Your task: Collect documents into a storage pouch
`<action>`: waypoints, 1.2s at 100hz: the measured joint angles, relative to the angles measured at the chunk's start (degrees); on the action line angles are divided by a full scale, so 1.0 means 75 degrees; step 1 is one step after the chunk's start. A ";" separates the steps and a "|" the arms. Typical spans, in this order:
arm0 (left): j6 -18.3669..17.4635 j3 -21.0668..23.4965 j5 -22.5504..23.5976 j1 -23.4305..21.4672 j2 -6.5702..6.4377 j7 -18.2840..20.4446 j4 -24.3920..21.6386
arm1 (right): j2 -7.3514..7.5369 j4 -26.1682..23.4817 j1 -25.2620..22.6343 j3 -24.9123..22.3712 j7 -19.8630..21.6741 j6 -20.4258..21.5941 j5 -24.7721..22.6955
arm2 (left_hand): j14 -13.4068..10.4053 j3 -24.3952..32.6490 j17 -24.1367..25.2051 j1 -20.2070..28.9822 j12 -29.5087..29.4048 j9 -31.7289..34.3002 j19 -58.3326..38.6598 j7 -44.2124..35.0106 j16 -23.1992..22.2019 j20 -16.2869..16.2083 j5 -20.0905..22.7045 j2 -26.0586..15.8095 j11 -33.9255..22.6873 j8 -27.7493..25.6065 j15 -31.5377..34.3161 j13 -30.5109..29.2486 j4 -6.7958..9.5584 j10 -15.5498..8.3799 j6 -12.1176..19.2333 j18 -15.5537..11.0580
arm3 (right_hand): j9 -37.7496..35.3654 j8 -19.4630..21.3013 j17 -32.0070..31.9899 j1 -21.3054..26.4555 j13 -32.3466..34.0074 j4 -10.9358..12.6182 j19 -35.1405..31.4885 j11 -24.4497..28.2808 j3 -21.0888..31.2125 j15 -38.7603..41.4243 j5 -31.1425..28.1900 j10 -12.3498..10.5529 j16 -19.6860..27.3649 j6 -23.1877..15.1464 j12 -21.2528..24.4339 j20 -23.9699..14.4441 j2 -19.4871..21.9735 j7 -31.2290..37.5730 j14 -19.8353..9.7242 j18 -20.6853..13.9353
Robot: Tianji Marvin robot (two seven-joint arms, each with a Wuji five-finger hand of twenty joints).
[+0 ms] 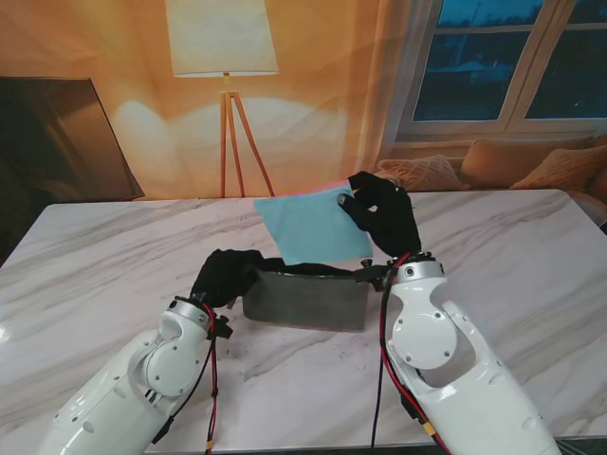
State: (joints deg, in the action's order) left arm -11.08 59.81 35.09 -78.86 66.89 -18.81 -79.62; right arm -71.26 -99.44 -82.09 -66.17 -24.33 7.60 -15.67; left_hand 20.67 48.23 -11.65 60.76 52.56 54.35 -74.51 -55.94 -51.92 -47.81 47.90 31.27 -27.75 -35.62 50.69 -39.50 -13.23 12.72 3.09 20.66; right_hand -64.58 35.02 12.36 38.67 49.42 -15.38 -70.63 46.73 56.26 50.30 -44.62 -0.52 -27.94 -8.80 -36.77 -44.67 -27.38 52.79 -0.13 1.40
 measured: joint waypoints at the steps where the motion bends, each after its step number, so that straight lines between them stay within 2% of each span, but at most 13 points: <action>1: -0.0004 -0.0002 -0.0003 0.0000 0.0000 0.0006 0.0000 | 0.0001 0.0011 0.0000 0.0007 0.0009 0.0013 0.0007 | 0.0000 0.0001 0.0002 0.0000 0.0000 0.0000 0.0000 0.0000 0.0000 0.0001 0.0000 0.0000 0.0000 0.0000 -0.0002 0.0000 0.0000 0.0000 0.0000 0.0000 | 0.0000 0.0019 0.0000 0.0000 0.0000 0.0000 0.0004 0.0000 0.0000 -0.0005 0.0000 -0.0010 0.0000 0.0000 -0.0003 0.0000 0.0000 -0.0002 -0.0002 0.0000; 52: -0.0175 -0.0128 -0.0272 0.0027 -0.0001 0.0241 0.0035 | 0.0017 0.0560 0.0124 0.0258 0.0360 0.0356 0.0316 | 0.0000 0.0010 0.0107 0.0003 -0.0012 0.0000 0.0059 0.0002 0.0003 0.0105 0.0011 0.0001 0.0180 -0.0194 -0.0179 0.0001 0.0000 -0.0080 0.0067 0.0000 | 0.0002 0.0152 0.0000 0.0000 -0.0078 -0.0001 0.0381 -0.0202 -0.0205 -0.0454 0.0000 -0.0300 -0.0015 -0.0145 -0.0170 0.0073 0.0078 -0.0136 -0.0318 -0.0021; 120: -0.0237 -0.0229 -0.0335 0.0049 0.0015 0.0194 0.0100 | 0.0002 0.0809 0.0275 0.0217 0.0249 0.0558 0.0248 | 0.0000 0.0004 0.0110 0.0082 -0.0012 0.0000 0.0064 -0.0006 0.0013 0.0124 0.0100 0.0001 0.0192 -0.0565 -0.0193 0.0001 0.0003 -0.0089 0.0167 0.0000 | 0.0007 0.0327 0.0000 0.0000 -0.0091 0.0009 0.0561 -0.0298 -0.0366 -0.0629 0.0000 -0.0376 -0.0105 -0.0194 -0.0332 0.0074 0.0159 -0.0204 -0.0388 -0.0092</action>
State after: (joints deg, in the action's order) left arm -12.86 58.09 32.58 -78.49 67.00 -17.36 -78.87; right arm -71.25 -93.38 -80.03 -64.54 -22.46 11.79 -13.81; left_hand 20.66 48.26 -10.83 61.37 52.47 54.35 -74.03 -55.99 -51.82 -46.88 48.65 31.27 -26.31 -39.86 49.24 -39.49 -13.20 12.05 4.34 20.66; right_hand -64.52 37.47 12.36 38.67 48.74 -15.31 -66.41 44.50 53.51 45.58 -44.62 -3.34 -28.72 -10.26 -39.27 -44.11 -26.19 51.26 -3.05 0.70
